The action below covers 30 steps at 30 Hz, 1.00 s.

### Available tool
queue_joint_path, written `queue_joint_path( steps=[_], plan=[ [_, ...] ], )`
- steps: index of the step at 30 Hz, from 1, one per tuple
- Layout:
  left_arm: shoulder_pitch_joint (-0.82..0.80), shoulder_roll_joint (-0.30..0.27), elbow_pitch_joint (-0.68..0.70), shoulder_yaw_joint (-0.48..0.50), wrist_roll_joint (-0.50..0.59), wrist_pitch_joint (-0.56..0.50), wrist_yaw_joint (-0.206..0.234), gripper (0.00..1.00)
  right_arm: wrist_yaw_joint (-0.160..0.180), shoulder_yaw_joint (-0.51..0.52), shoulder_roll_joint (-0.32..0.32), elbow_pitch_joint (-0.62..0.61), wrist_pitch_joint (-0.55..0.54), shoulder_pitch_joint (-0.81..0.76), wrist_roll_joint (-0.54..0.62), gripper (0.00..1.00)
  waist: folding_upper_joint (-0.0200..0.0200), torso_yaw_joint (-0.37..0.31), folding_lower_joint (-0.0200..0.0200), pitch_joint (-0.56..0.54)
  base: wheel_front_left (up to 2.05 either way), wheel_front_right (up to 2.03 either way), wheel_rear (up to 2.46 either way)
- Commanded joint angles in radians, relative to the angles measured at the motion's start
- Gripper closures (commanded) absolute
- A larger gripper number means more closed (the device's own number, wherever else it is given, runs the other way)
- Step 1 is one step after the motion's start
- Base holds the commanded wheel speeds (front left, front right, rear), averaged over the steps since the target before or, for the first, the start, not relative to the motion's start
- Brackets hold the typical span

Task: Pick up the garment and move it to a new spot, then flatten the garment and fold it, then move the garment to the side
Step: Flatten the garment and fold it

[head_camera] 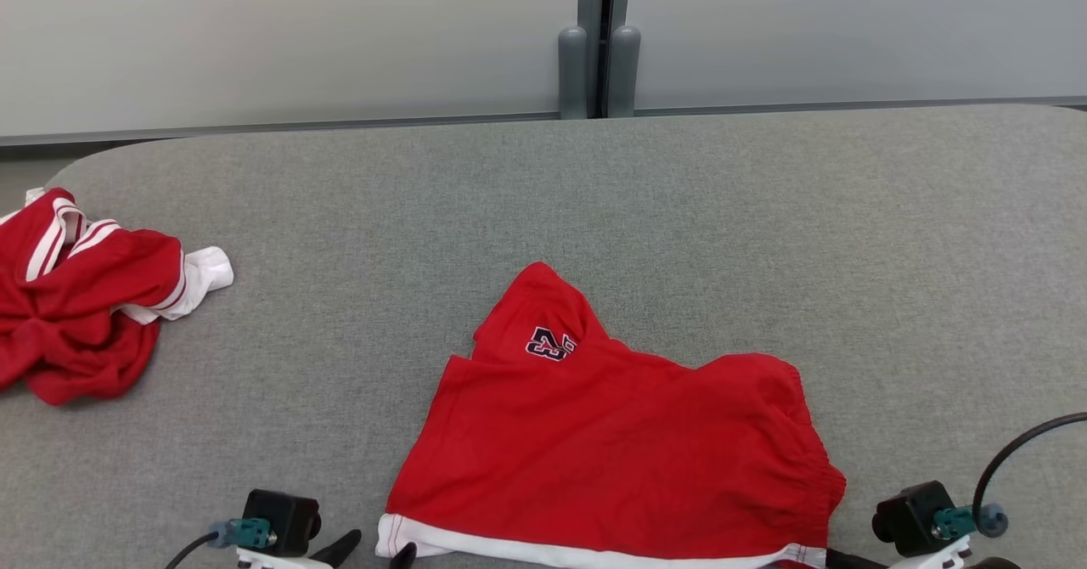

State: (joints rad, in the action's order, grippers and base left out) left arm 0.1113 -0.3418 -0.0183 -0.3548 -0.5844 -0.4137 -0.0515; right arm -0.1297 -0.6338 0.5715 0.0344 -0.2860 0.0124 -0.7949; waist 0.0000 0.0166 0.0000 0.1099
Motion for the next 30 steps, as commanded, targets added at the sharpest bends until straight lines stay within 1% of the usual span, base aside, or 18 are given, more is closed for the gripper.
queue_joint_path(
  steps=[1,5,9,10,11,12,13,14,15,16,17,18,23,25,30],
  plan=[
    [-0.025,-0.002,-0.015,0.001,0.009,0.008,-0.004,0.00,-0.002,-0.008,-0.002,0.008,0.008,0.014,0.000,0.00,0.0000,0.000,0.0000,0.004,0.00,0.00,0.00],
    [-0.060,0.006,-0.068,-0.011,0.019,0.017,-0.010,0.00,-0.002,-0.023,-0.007,0.030,0.011,0.034,0.006,0.00,0.0000,0.001,0.0000,0.015,0.00,0.00,0.00],
    [-0.088,0.023,-0.122,-0.031,0.008,0.025,-0.027,0.00,-0.002,-0.040,-0.013,0.041,0.016,0.048,-0.002,0.00,0.0000,0.001,0.0000,0.020,0.00,0.00,0.00],
    [-0.092,0.024,-0.134,-0.035,0.005,0.024,-0.030,0.00,-0.002,-0.043,-0.013,0.043,0.017,0.051,-0.003,0.11,0.0000,0.001,0.0000,0.019,0.00,0.00,0.00],
    [-0.092,0.024,-0.134,-0.035,0.005,0.024,-0.030,0.00,-0.002,-0.043,-0.013,0.043,0.017,0.051,-0.003,0.11,0.0000,0.001,0.0000,0.019,0.00,0.00,0.00],
    [-0.094,0.026,-0.146,-0.039,0.001,0.020,-0.034,0.00,-0.002,-0.046,-0.012,0.045,0.019,0.053,-0.005,0.16,0.0000,0.001,0.0000,0.018,0.00,0.00,0.00],
    [-0.095,0.027,-0.157,-0.045,-0.001,0.014,-0.036,0.17,-0.002,-0.050,-0.011,0.046,0.020,0.055,-0.006,0.31,0.0000,0.000,0.0000,0.017,0.00,0.00,0.00],
    [-0.094,0.027,-0.166,-0.051,-0.002,0.012,-0.040,0.55,-0.002,-0.052,-0.009,0.046,0.021,0.056,-0.006,0.51,0.0000,-0.001,0.0000,0.016,0.00,0.00,0.00],
    [-0.096,0.028,-0.171,-0.055,-0.003,0.015,-0.042,0.76,-0.002,-0.055,-0.007,0.045,0.024,0.057,-0.006,0.61,0.0000,-0.001,0.0000,0.015,0.00,0.00,0.00],
    [-0.101,0.028,-0.173,-0.058,-0.002,0.022,-0.046,1.00,-0.002,-0.057,-0.003,0.043,0.028,0.059,-0.007,0.81,0.0000,-0.001,0.0000,0.014,0.00,0.00,0.00],
    [-0.104,0.028,-0.175,-0.059,-0.003,0.026,-0.046,1.00,-0.002,-0.060,0.000,0.042,0.031,0.060,-0.008,0.96,0.0000,0.000,0.0000,0.012,0.00,0.00,0.00],
    [-0.104,0.026,-0.175,-0.059,-0.006,0.028,-0.048,1.00,-0.002,-0.062,0.003,0.042,0.034,0.061,-0.011,1.00,0.0000,0.000,0.0000,0.010,0.00,0.00,0.00],
    [-0.079,0.009,-0.123,-0.039,-0.021,0.048,-0.046,1.00,-0.002,-0.059,0.021,0.018,0.062,0.064,-0.019,1.00,0.0000,0.000,0.0000,-0.005,0.00,0.00,0.00],
    [-0.066,0.005,-0.079,-0.026,-0.039,0.054,-0.046,1.00,-0.002,-0.049,0.029,-0.001,0.075,0.062,-0.030,1.00,0.0000,0.001,0.0000,-0.010,0.00,0.00,0.00],
    [-0.046,-0.017,0.068,0.006,-0.098,0.050,-0.055,1.00,-0.002,-0.022,0.060,-0.083,0.093,0.053,-0.110,1.00,0.0000,0.008,0.0000,-0.017,0.00,0.00,0.00]
  ],
)
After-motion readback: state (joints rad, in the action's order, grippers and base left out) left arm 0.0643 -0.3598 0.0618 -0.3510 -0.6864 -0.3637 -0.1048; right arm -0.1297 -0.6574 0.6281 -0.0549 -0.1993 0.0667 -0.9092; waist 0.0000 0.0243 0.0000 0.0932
